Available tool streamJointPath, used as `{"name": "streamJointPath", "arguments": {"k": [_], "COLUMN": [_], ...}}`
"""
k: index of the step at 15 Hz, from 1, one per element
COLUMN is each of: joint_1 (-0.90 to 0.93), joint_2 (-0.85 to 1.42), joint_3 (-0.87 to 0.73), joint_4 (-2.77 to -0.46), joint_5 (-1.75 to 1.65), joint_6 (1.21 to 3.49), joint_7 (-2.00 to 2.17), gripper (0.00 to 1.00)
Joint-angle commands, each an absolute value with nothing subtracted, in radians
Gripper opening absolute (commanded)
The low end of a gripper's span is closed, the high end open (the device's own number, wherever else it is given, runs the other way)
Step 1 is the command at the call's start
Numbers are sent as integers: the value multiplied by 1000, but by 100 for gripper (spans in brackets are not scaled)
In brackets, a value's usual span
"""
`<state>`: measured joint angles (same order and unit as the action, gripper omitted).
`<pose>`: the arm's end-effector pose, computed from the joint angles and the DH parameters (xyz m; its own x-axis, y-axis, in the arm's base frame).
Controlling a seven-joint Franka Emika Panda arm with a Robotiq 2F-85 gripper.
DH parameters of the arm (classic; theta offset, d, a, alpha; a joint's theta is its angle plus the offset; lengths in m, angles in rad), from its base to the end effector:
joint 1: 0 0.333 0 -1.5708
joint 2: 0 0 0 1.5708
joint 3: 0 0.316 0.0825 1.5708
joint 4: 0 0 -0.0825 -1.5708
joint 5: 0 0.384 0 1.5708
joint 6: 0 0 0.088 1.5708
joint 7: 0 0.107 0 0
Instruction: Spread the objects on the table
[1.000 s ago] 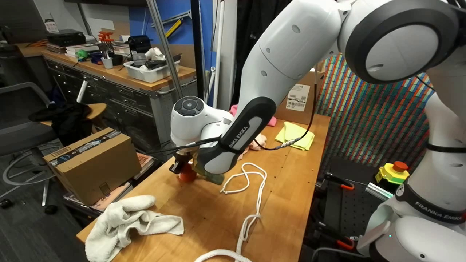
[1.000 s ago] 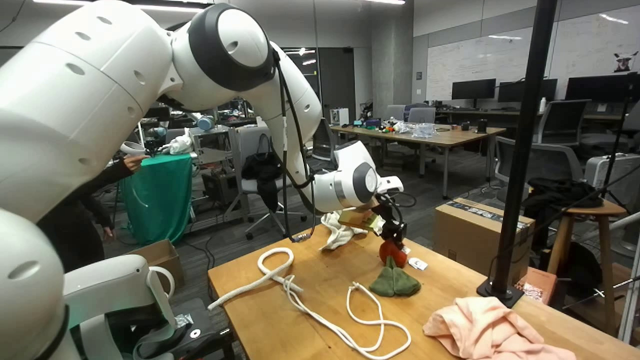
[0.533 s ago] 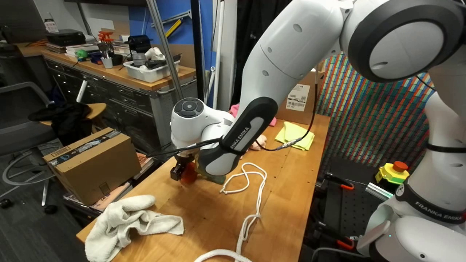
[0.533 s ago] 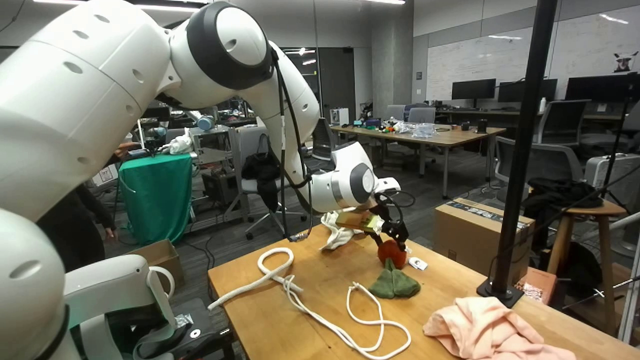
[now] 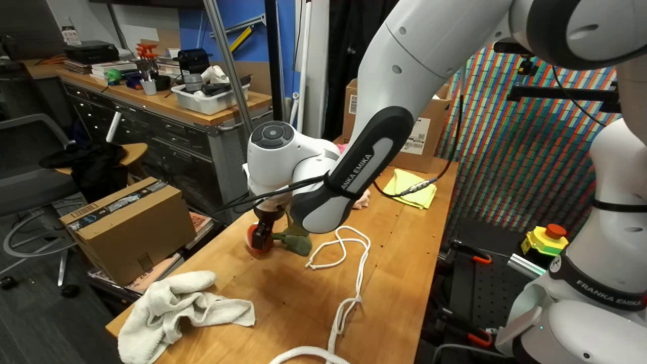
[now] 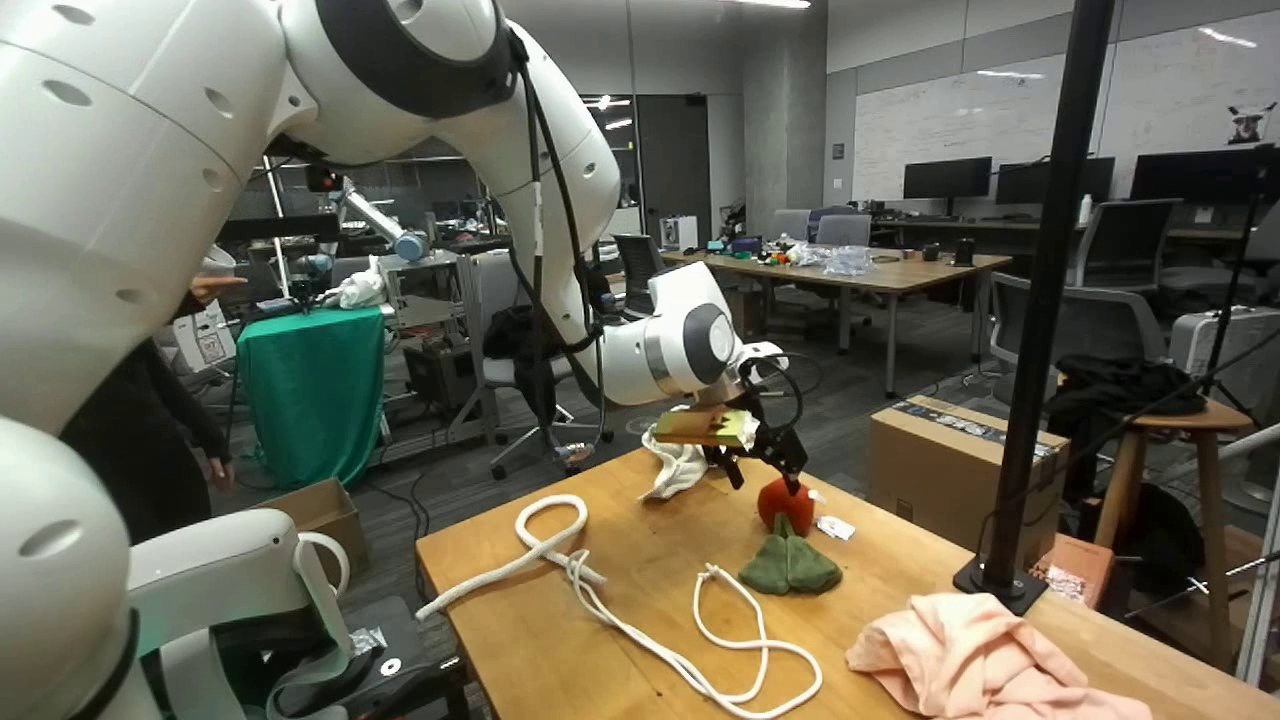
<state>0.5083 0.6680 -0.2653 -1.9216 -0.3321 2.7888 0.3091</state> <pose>0.6156 0.1766 0.1683 0.9177 0.3254 0.2280 0.2614 -0.9266 0.2704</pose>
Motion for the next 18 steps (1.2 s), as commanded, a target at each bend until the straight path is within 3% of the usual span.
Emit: {"name": "streamJointPath", "arguments": {"k": [1,18], "joint_1": [479,197], "joint_2": [552,509], "joint_3": [-230,-40], "joint_4": [-2038,-2220], "joint_5": [-369,-239], "joint_6": [2724,2660], "joint_7": [276,153], "gripper": [100,100]}}
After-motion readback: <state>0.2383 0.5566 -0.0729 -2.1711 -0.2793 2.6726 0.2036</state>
